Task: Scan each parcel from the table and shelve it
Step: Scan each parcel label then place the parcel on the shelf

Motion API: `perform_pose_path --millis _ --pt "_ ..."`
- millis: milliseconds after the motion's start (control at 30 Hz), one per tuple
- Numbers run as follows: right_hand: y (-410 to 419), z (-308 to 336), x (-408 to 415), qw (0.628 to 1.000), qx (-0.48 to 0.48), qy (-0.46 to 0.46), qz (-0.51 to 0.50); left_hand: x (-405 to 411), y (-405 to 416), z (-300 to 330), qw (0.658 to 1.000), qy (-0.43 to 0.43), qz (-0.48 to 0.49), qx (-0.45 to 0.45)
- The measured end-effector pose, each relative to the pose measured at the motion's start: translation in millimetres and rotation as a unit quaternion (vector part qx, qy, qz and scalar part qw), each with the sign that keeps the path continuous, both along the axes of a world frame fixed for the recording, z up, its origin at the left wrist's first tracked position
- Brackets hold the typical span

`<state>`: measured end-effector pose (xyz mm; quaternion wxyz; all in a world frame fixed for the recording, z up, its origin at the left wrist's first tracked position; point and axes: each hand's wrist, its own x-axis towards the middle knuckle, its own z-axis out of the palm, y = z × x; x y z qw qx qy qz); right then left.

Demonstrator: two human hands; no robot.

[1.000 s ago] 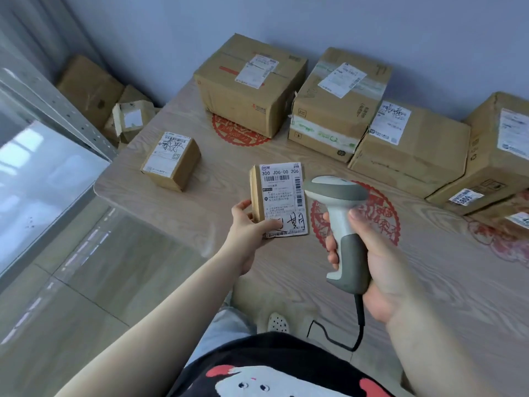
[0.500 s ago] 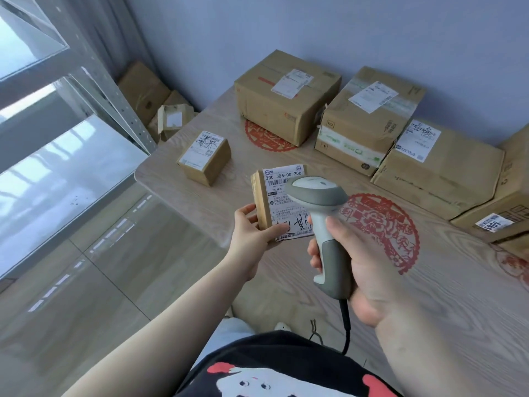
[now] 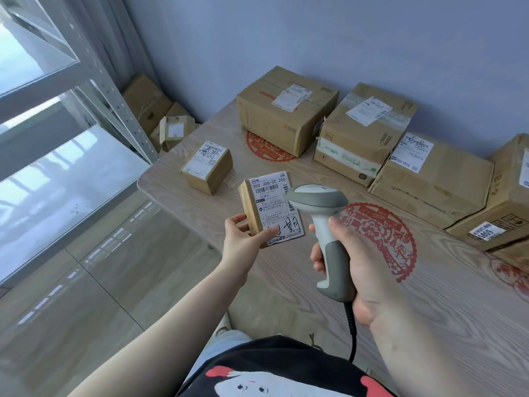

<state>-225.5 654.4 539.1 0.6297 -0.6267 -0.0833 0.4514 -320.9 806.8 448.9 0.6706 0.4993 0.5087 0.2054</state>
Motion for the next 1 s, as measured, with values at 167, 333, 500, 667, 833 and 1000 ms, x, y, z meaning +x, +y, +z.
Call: perform_pose_path --millis 167,333,500,667,833,1000 --pt "1.3 0.3 -5.0 1.000 -0.004 -0.008 0.005 -7.2 -3.3 -4.0 1.000 0.008 -0.001 -0.005" --pt "3.9 -0.4 -12.6 0.999 -0.008 0.002 0.040 -12.9 -4.9 -9.4 1.000 0.008 0.002 -0.002" --pt "6.2 -0.3 -18.0 0.998 -0.021 0.002 0.059 -16.4 -5.1 -9.4 1.000 -0.001 0.006 -0.002" --pt "8.6 -0.4 -21.8 0.998 -0.021 0.004 0.064 -21.3 -3.8 -9.8 1.000 -0.004 0.005 -0.001" --pt "10.8 0.9 -25.3 0.997 -0.016 0.005 0.072 -25.7 -1.5 -11.4 1.000 -0.004 0.005 0.002" --pt "13.7 -0.6 -28.5 0.997 -0.013 0.006 0.076 -30.1 1.0 -12.1 1.000 -0.004 0.014 0.000"
